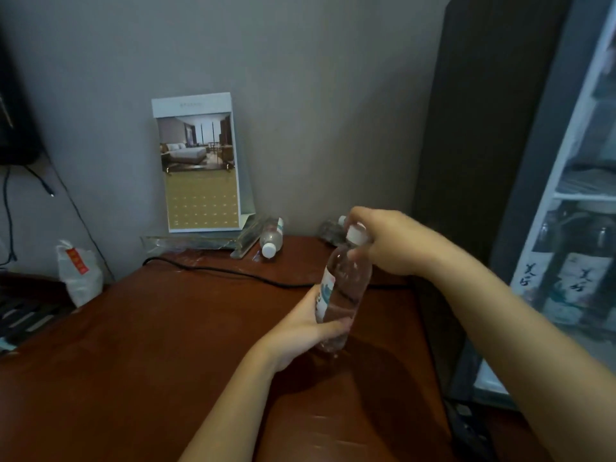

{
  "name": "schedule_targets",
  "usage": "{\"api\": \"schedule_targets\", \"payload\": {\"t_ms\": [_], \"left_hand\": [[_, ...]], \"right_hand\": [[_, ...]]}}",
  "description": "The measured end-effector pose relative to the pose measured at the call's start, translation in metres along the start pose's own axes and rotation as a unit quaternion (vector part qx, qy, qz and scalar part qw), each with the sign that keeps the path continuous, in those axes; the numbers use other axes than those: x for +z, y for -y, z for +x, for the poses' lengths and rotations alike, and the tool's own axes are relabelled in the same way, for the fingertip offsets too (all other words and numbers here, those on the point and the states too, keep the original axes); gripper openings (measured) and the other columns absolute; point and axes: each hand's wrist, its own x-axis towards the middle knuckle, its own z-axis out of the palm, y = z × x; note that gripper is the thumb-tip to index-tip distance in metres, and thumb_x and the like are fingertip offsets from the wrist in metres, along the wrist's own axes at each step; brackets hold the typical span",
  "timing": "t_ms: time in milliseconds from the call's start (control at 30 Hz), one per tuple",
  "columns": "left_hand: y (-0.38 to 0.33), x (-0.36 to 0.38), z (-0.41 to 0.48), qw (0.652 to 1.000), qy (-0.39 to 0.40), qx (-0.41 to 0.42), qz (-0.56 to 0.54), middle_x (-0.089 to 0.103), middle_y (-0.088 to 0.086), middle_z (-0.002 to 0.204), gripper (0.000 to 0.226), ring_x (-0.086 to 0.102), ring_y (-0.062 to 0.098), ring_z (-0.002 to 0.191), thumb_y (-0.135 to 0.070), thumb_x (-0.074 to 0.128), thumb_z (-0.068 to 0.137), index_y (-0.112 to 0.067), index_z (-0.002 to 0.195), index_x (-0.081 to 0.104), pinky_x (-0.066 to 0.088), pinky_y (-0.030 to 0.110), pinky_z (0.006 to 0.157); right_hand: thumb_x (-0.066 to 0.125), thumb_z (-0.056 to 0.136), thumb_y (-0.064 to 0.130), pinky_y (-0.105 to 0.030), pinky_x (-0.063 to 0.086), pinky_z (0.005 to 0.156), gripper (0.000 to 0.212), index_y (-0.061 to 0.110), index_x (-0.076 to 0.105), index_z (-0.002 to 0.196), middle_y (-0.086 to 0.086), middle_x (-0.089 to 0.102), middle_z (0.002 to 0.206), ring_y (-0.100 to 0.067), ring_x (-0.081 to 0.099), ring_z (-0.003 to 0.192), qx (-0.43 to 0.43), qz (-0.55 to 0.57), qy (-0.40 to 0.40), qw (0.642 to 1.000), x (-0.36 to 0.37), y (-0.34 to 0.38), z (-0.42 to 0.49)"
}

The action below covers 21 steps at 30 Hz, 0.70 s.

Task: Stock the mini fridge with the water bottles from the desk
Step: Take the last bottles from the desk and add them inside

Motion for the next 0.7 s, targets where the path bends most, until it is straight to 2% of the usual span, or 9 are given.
{"api": "schedule_targets", "payload": {"t_ms": [67,133,233,367,433,500,567,633,700], "left_hand": [[0.002,0.004,-0.001,1.000,0.015,-0.009,-0.024,0.063,0.002,0.120,0.056,0.060,0.014,0.111,-0.010,0.072,0.078,-0.024,0.125,0.045,0.047,0.031,0.098],[0.004,0.007,0.000,1.000,-0.002,-0.013,-0.024,0.063,0.001,0.120,0.068,0.061,0.013,0.110,-0.011,0.078,0.069,-0.023,0.125,0.041,0.048,0.034,0.097],[0.007,0.009,0.001,0.999,-0.028,0.011,-0.015,0.063,0.005,0.118,0.084,0.063,0.016,0.107,-0.009,0.085,0.054,-0.025,0.123,0.040,0.050,0.039,0.095],[0.010,0.014,0.000,0.999,-0.032,0.041,-0.005,0.061,0.010,0.120,0.086,0.063,0.019,0.107,-0.013,0.086,0.054,-0.020,0.125,0.037,0.053,0.037,0.090],[0.011,0.015,0.000,0.999,-0.021,0.030,0.015,0.058,0.010,0.121,0.086,0.063,0.018,0.107,-0.021,0.084,0.052,-0.024,0.123,0.036,0.054,0.037,0.088],[0.010,0.016,-0.001,0.999,0.013,0.016,0.032,0.057,0.006,0.123,0.084,0.062,0.016,0.109,-0.014,0.080,0.058,-0.032,0.125,0.034,0.054,0.037,0.087],[0.008,0.016,-0.003,0.998,0.042,0.020,0.041,0.057,0.005,0.125,0.088,0.060,0.016,0.112,-0.001,0.075,0.063,-0.032,0.131,0.031,0.053,0.034,0.088],[0.006,0.017,-0.006,0.998,0.042,0.025,0.047,0.060,0.007,0.122,0.089,0.062,0.018,0.110,0.009,0.072,0.062,-0.027,0.134,0.032,0.053,0.033,0.086],[0.004,0.018,-0.007,0.998,0.031,0.027,0.053,0.061,0.010,0.119,0.089,0.063,0.019,0.107,0.014,0.069,0.061,-0.022,0.134,0.034,0.054,0.034,0.085]], "right_hand": [[0.057,0.091,0.023,-0.037,0.046,0.094,0.043,0.018,0.044,0.131,-0.009,0.055,0.128,-0.025,0.054,0.115,0.035,0.129,-0.073,0.988,0.020,-0.005,0.001],[0.051,0.094,0.028,-0.038,0.044,0.100,0.044,0.018,0.041,0.136,-0.008,0.055,0.131,-0.022,0.054,0.118,0.063,0.263,-0.118,0.955,0.047,-0.008,-0.003],[0.042,0.096,0.038,-0.033,0.045,0.098,0.041,0.018,0.048,0.131,-0.002,0.060,0.124,-0.015,0.056,0.116,0.080,0.397,-0.126,0.906,0.085,-0.012,-0.020],[0.043,0.096,0.035,-0.016,0.048,0.082,0.029,0.025,0.052,0.122,0.004,0.065,0.113,-0.005,0.061,0.101,0.086,0.434,-0.092,0.892,0.122,-0.027,-0.044],[0.052,0.093,0.029,-0.016,0.049,0.082,0.026,0.033,0.047,0.118,0.011,0.065,0.104,-0.001,0.061,0.098,0.078,0.443,-0.069,0.891,0.131,-0.033,-0.050],[0.059,0.089,0.023,-0.019,0.051,0.086,0.039,0.034,0.044,0.124,0.018,0.062,0.100,0.002,0.060,0.098,0.063,0.428,-0.059,0.899,0.134,-0.038,-0.054],[0.063,0.087,0.017,-0.012,0.048,0.085,0.053,0.033,0.039,0.132,0.022,0.060,0.104,0.006,0.057,0.100,0.043,0.422,-0.055,0.904,0.134,-0.040,-0.056],[0.064,0.084,0.009,-0.003,0.041,0.082,0.068,0.033,0.032,0.138,0.024,0.054,0.115,0.006,0.053,0.107,0.024,0.418,-0.048,0.907,0.137,-0.040,-0.057],[0.065,0.081,0.005,-0.006,0.039,0.090,0.078,0.030,0.025,0.143,0.016,0.049,0.129,0.001,0.047,0.119,0.011,0.413,-0.046,0.909,0.141,-0.040,-0.057]]}}
